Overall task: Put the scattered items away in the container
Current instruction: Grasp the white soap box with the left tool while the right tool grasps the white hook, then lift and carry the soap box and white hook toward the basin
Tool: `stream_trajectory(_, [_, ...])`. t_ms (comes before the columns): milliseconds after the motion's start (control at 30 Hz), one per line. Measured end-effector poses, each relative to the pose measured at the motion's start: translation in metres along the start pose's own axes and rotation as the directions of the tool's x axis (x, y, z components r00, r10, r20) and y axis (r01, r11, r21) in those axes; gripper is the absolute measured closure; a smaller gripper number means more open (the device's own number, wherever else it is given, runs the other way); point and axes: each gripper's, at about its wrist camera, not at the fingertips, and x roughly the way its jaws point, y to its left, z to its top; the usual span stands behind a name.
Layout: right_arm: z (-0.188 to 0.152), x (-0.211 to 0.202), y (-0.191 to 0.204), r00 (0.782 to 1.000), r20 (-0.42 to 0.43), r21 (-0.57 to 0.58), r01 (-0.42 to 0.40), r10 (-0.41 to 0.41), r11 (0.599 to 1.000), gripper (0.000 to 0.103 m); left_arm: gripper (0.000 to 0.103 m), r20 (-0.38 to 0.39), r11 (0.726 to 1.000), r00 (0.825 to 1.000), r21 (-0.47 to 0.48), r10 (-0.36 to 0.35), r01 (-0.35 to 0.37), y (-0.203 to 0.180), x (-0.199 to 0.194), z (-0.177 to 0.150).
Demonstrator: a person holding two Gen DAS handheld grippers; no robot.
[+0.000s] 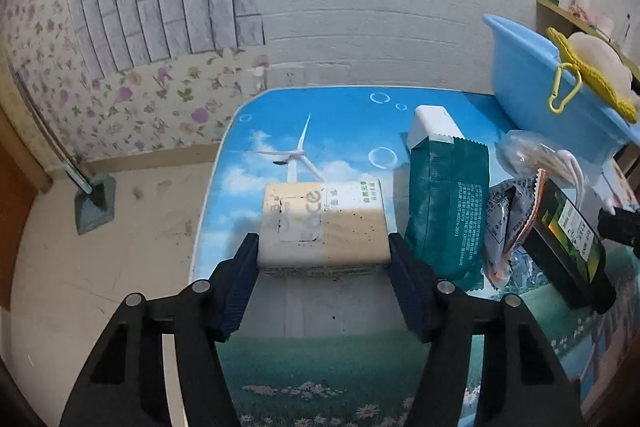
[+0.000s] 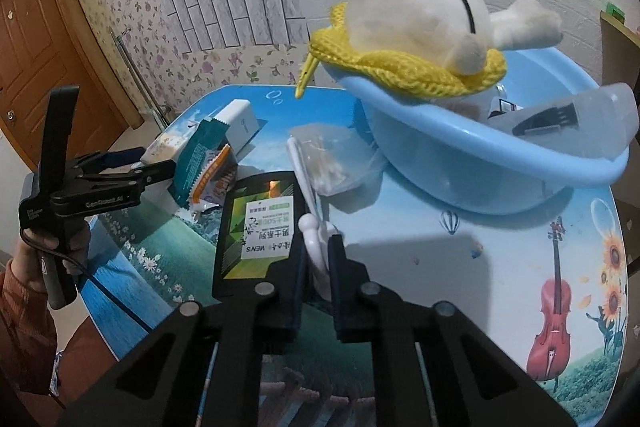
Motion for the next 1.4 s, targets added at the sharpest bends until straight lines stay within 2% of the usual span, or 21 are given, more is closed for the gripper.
stream_trajectory(333, [-0.009, -0.014, -0.019, 1.000, 0.025, 0.044, 0.014, -0.015, 0.999, 0.092, 0.041, 0.015, 1.000, 1.000, -0.002, 0.005, -0.005, -0.008, -0.032, -0.016])
stream_trajectory(500, [-0.020, -0.024, -0.027, 0.999, 0.037, 0.044, 0.030, -0.031, 0.999, 0.092, 0.041, 0.020, 1.000, 1.000, -0.021, -0.020, 0.020, -0.019, -0.051, -0.030])
stream_trajectory(667, [-0.028, -0.030, -0.032, 0.998, 0.043, 0.043, 0.032, -0.034, 0.999, 0.092, 0.041, 0.015, 0.998, 0.999, 0.030, -0.050, 0.050, -0.043, -0.063, -0.041])
stream_trajectory(867, [-0.036, -0.038, -0.036, 0.999, 0.043, 0.048, 0.012, -0.014, 0.999, 0.090, 0.040, -0.008, 0.995, 0.998, 0.073, -0.068, 0.069, -0.063, -0.059, -0.050])
stream_trajectory(933, [-0.036, -0.040, -0.033, 0.998, 0.052, 0.027, 0.021, -0.022, 0.999, 0.085, 0.040, -0.015, 0.995, 0.998, 0.069, -0.067, 0.067, -0.064, -0.056, -0.050])
stream_trajectory(1000, [-0.036, -0.039, -0.031, 0.998, 0.048, 0.009, 0.028, -0.028, 1.000, 0.072, 0.040, -0.021, 0.995, 0.997, 0.067, -0.069, 0.070, -0.064, -0.055, -0.051])
stream_trajectory(1033, [-0.036, -0.036, -0.029, 0.999, 0.039, -0.002, 0.030, -0.030, 1.000, 0.070, 0.040, -0.022, 0.995, 0.997, 0.065, -0.069, 0.070, -0.063, -0.054, -0.051])
stream_trajectory(1100, [-0.036, -0.032, -0.028, 0.999, 0.029, -0.022, 0.032, -0.032, 0.999, 0.066, 0.036, -0.022, 0.995, 0.997, 0.063, -0.071, 0.072, -0.061, -0.052, -0.050])
stream_trajectory(1200, [-0.035, -0.022, -0.025, 0.998, 0.017, -0.060, 0.058, -0.057, 0.997, 0.066, 0.027, -0.018, 0.996, 0.998, 0.066, -0.057, 0.058, -0.059, -0.050, -0.049])
stream_trajectory(1400, [-0.028, -0.007, -0.019, 0.999, -0.010, -0.103, 0.033, -0.034, 0.994, 0.066, 0.019, -0.016, 0.996, 0.998, 0.067, -0.063, 0.064, -0.057, -0.045, -0.045])
